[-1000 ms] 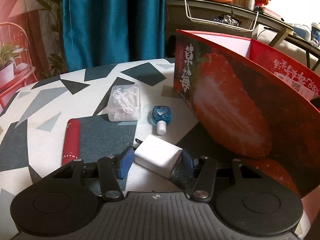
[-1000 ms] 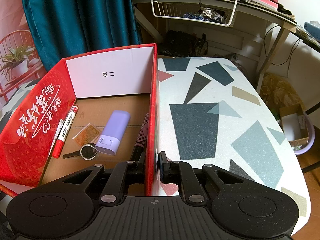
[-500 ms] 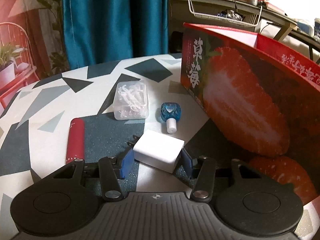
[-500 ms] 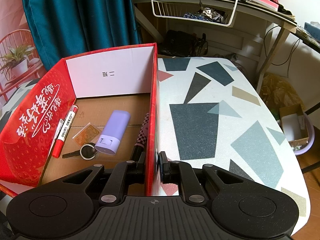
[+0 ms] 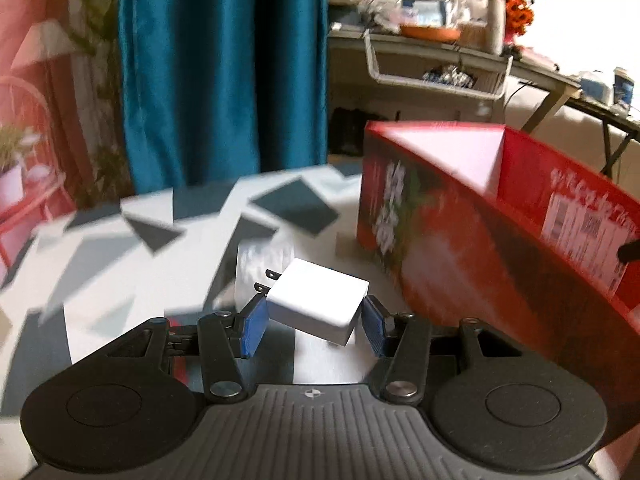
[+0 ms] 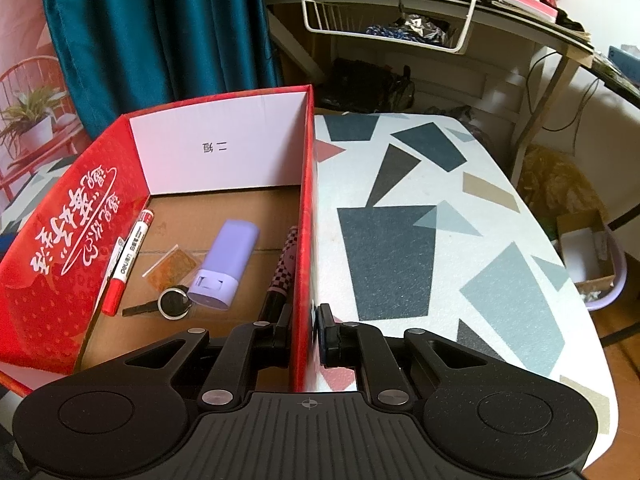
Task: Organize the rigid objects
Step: 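Carry the white charger into the red box and open the left gripper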
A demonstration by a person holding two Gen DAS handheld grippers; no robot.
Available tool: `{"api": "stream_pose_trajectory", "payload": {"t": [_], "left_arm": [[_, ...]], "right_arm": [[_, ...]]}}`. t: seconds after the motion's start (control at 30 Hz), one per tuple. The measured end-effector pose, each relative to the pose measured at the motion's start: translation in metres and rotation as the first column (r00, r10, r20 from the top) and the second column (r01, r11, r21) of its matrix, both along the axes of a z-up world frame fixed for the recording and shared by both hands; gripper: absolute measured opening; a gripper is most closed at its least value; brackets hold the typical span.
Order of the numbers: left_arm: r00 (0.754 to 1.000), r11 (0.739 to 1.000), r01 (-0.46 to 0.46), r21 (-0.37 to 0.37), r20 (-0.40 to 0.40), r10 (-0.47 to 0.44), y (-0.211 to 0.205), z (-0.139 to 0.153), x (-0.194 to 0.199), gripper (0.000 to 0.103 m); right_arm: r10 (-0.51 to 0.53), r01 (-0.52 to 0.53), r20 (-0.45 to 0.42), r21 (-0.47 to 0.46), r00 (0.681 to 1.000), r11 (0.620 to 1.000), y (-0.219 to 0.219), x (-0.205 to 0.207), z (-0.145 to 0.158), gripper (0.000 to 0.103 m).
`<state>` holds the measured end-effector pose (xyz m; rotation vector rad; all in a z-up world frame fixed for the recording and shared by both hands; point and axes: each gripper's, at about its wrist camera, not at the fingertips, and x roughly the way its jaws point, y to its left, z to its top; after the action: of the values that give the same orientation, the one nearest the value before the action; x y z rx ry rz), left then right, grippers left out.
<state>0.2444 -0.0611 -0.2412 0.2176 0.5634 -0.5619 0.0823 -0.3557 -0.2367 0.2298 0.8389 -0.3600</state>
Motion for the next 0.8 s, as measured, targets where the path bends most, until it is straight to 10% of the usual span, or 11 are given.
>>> {"api": "stream_pose_trajectory", "payload": {"t": [0.8], "left_arm": [[0.970,0.979,0.199,-0.053,0.149,-0.190,-0.053,0.066,-0.008,0.054]], "right_arm": [[-0.020,0.020,0.010,-0.001,1.000,1.000,-0.001,0.000,-0.001,0.010]]}}
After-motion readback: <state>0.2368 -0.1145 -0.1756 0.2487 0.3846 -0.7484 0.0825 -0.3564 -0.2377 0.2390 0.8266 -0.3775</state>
